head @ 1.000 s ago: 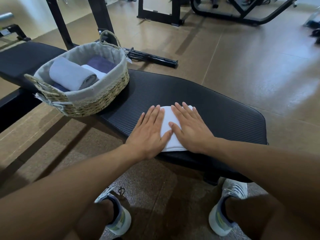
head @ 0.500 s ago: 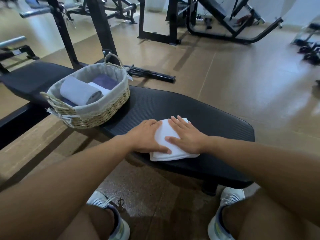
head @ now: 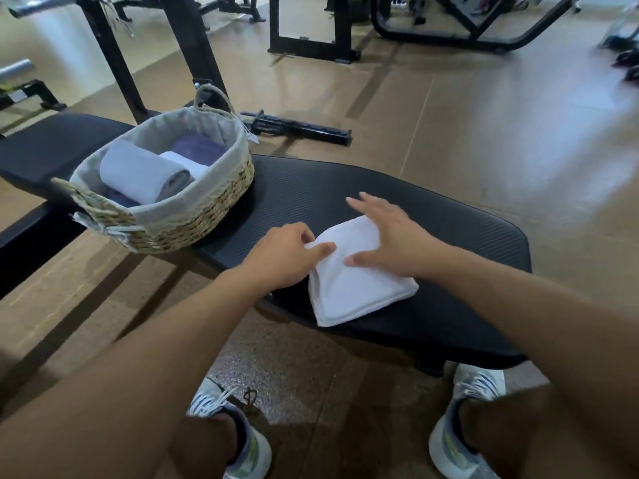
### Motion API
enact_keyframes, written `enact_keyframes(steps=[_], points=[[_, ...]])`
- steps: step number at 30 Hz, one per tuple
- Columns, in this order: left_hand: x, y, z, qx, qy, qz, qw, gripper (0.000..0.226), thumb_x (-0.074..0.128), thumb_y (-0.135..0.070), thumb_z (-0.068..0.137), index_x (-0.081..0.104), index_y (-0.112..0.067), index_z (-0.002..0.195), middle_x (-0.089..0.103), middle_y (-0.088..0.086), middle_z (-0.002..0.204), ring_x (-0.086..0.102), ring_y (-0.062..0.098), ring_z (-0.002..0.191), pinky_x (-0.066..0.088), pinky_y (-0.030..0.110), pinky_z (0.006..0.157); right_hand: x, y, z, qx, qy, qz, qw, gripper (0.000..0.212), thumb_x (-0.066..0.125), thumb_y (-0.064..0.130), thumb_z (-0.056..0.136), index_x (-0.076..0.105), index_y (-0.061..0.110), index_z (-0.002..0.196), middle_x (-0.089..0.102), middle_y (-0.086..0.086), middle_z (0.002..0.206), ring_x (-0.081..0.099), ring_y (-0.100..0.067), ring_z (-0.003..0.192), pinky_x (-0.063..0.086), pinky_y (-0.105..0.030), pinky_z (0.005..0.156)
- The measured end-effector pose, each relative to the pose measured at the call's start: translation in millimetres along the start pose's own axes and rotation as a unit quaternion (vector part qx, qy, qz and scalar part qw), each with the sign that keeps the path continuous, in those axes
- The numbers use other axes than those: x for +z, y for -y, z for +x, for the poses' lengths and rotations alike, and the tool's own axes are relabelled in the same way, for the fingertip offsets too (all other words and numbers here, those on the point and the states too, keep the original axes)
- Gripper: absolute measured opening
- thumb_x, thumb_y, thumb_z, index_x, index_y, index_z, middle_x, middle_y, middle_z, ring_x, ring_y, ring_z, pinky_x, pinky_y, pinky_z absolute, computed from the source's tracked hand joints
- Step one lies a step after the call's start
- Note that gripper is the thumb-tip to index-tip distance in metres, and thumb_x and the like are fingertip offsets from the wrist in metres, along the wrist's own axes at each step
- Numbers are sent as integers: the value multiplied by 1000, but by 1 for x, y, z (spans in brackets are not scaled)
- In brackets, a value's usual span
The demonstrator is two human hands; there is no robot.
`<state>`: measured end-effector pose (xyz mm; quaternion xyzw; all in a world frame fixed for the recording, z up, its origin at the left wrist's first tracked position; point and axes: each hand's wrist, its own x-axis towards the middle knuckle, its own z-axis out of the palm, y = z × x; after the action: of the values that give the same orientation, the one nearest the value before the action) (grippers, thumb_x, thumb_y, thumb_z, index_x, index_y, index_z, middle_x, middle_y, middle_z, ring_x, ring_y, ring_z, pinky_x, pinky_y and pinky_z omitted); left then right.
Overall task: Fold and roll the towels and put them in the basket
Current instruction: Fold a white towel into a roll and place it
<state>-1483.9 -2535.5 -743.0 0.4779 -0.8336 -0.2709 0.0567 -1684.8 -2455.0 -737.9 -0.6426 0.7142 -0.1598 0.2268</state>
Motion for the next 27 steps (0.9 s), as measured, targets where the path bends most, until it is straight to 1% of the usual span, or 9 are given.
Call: enact_keyframes(steps=[3,6,8,11,15,19,24,25,27], points=[[-8,1,-2,-15,100,-26,995,51,62,-63,88,72,-14,85,76,1,72,72,19,73,55,34,66,-17,-8,-3,111,-15,-38,993,79,76,65,75,47,32,141,52,3,135,48,-21,128,42,-40,105],[-9,4,-7,-1,172,-1,985,50,63,-60,90,73,-13,78,73,-7,61,70,12,59,52,30,66,-28,-16,-10,183,111,-72,974,68,71,80,67,57,29,110,62,10,107,60,-12,97,52,-37,89],[-9,7,-6,-3,163,-13,986,43,70,-63,84,73,-20,80,74,-9,66,69,9,58,52,29,65,-33,-19,-15,176,164,-75,968,62,76,76,65,61,29,102,66,10,102,62,-11,92,54,-34,86],[-11,8,-5,-8,135,-41,990,46,78,-68,72,69,-28,94,73,-10,87,69,8,76,51,26,68,-37,-22,-19,147,164,-37,975,48,89,57,63,67,27,94,69,10,97,65,-11,89,54,-32,80],[-14,4,-6,19,110,-126,986,52,84,-57,72,66,-34,116,73,-15,104,67,2,94,51,24,82,-36,-17,-20,54,50,64,995,35,90,28,70,67,30,97,70,12,98,67,-11,90,56,-32,77],[-16,9,-5,17,146,-246,958,45,89,-29,75,71,-30,116,77,-14,109,72,7,103,55,38,100,-34,-8,-18,-7,-76,186,980,44,89,17,72,69,31,109,70,11,105,68,-10,93,58,-32,83],[-12,12,-1,25,81,-237,968,45,89,-23,75,72,-28,116,77,-13,107,72,9,102,56,41,98,-22,-19,-15,75,21,188,979,98,94,24,67,40,32,148,66,10,121,67,-7,105,54,-24,91],[-11,13,-1,25,72,-235,969,45,88,-24,76,71,-29,117,77,-13,109,71,9,102,56,41,98,-20,-23,-15,78,25,187,979,100,95,22,66,39,31,149,65,10,123,66,-7,108,54,-26,94],[-9,15,1,26,59,-240,969,44,84,-27,80,68,-32,120,74,-15,113,69,9,106,55,41,99,-19,-25,-13,79,9,196,977,87,94,16,66,50,27,141,69,10,119,67,-6,105,56,-32,96]])
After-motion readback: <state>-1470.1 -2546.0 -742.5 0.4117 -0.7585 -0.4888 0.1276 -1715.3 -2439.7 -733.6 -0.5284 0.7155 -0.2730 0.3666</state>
